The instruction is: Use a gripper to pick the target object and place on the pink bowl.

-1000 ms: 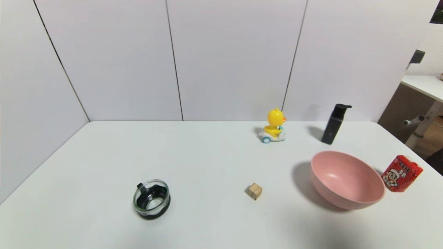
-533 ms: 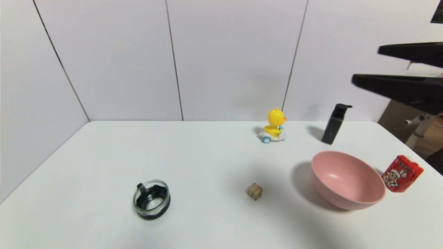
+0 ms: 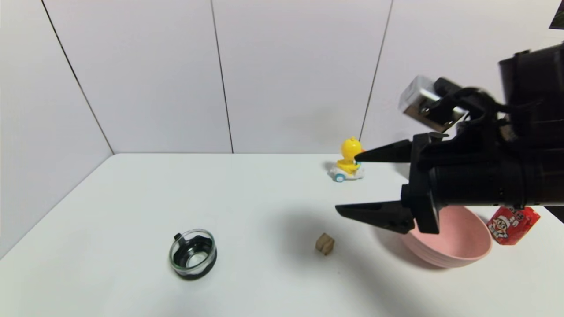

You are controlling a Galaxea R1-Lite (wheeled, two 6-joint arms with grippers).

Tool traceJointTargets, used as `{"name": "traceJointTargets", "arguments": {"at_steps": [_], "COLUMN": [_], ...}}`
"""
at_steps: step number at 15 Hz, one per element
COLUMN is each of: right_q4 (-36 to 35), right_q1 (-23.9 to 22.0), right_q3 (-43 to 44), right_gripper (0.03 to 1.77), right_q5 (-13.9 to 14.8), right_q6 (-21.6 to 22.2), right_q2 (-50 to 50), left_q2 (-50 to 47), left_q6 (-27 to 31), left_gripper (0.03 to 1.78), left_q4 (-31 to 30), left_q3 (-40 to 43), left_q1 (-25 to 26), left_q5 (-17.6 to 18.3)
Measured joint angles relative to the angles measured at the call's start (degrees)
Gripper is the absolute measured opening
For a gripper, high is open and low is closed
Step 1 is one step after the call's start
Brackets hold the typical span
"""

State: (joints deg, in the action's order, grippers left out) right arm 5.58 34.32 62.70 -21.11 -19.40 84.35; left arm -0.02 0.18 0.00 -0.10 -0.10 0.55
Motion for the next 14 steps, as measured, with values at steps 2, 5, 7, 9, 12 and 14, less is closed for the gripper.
{"name": "traceJointTargets", "arguments": {"at_steps": [2, 5, 7, 9, 12, 14], "right_q4": [2.1, 2.1, 2.2, 2.2, 2.2, 2.2], "right_q1": [0.3, 0.4, 0.2, 0.1, -0.3, -0.4], "right_q3": [-0.6, -2.8, -3.4, -3.6, -2.8, -1.6], "right_gripper": [1.71, 1.71, 1.71, 1.71, 1.71, 1.71], "right_q5": [0.3, 0.6, 1.7, 4.2, 5.7, 5.7], "right_q6": [-2.0, -3.1, -3.2, -3.1, -2.8, -2.9], "right_q2": [3.5, 8.6, 12.5, 16.2, 21.1, 23.2], "left_q2": [0.0, 0.0, 0.0, 0.0, 0.0, 0.0], "left_q6": [0.0, 0.0, 0.0, 0.0, 0.0, 0.0], "left_gripper": [1.69, 1.69, 1.69, 1.69, 1.69, 1.69], "left_q4": [0.0, 0.0, 0.0, 0.0, 0.0, 0.0], "left_q3": [0.0, 0.0, 0.0, 0.0, 0.0, 0.0], "left_q1": [0.0, 0.0, 0.0, 0.0, 0.0, 0.0], "left_q5": [0.0, 0.0, 0.0, 0.0, 0.0, 0.0]}}
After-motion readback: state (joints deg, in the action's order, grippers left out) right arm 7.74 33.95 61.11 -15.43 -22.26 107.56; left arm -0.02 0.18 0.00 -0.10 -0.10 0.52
